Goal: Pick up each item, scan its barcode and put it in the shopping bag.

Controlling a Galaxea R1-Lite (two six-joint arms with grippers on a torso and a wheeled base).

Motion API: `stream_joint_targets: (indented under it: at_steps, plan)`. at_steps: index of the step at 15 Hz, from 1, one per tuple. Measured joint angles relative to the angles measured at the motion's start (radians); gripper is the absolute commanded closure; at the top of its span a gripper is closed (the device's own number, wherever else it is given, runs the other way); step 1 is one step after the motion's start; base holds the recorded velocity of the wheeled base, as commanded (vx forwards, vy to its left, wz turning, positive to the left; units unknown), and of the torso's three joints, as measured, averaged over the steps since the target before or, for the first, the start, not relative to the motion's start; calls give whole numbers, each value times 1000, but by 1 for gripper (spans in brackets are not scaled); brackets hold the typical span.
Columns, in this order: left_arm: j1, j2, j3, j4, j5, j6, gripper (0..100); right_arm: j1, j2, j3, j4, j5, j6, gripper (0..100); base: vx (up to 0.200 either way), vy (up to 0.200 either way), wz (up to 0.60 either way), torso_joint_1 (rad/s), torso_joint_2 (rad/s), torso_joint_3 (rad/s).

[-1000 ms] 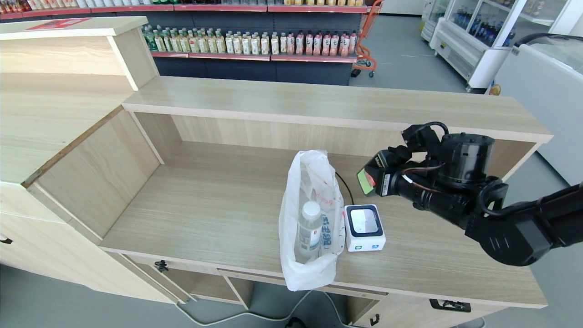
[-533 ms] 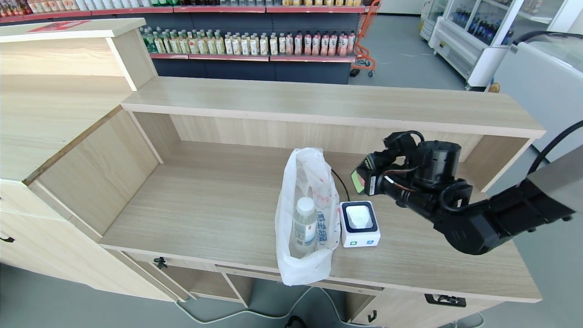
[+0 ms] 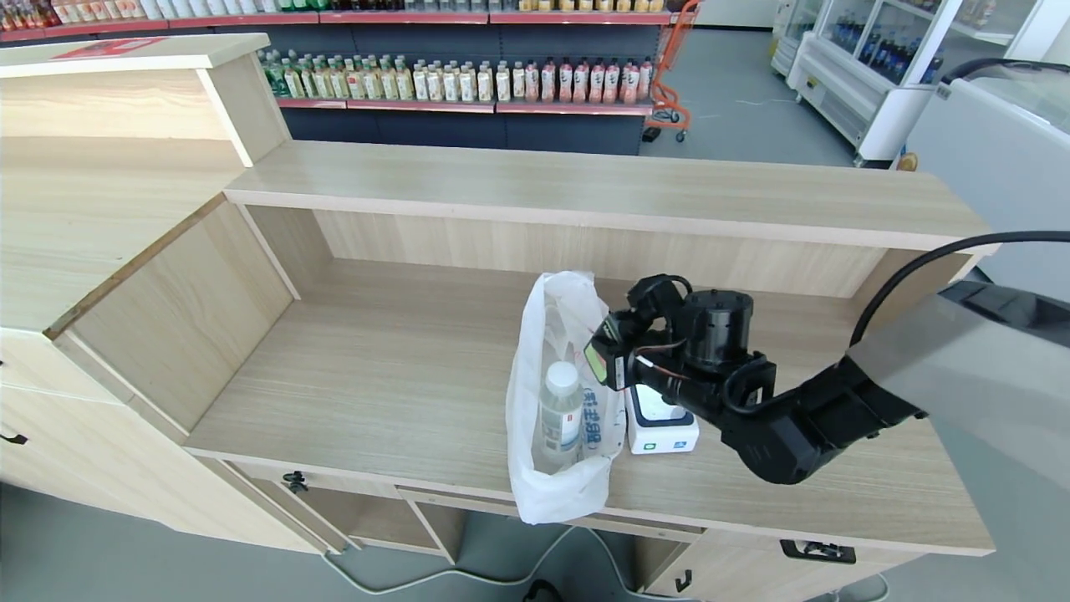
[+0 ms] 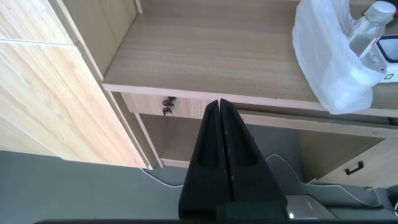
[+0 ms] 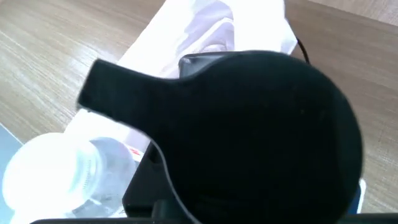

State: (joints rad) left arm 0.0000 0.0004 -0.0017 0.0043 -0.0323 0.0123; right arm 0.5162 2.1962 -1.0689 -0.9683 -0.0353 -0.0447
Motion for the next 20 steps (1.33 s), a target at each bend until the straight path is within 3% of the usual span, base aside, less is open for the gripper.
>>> stream_joint_targets:
  at_steps: [5,16,20]
  plan:
    - [0,0,0,0,0,0,100,18,99,-96,11,-5,-43,100,0,0,0,0,0,0]
    - [0,0,0,0,0,0,100,32,230,-151,10,-7,-75,100,0,0,0,0,0,0]
    - [0,0,0,0,1,0,100,-1,239,-161,13,-7,-113,100,0,0,0,0,0,0]
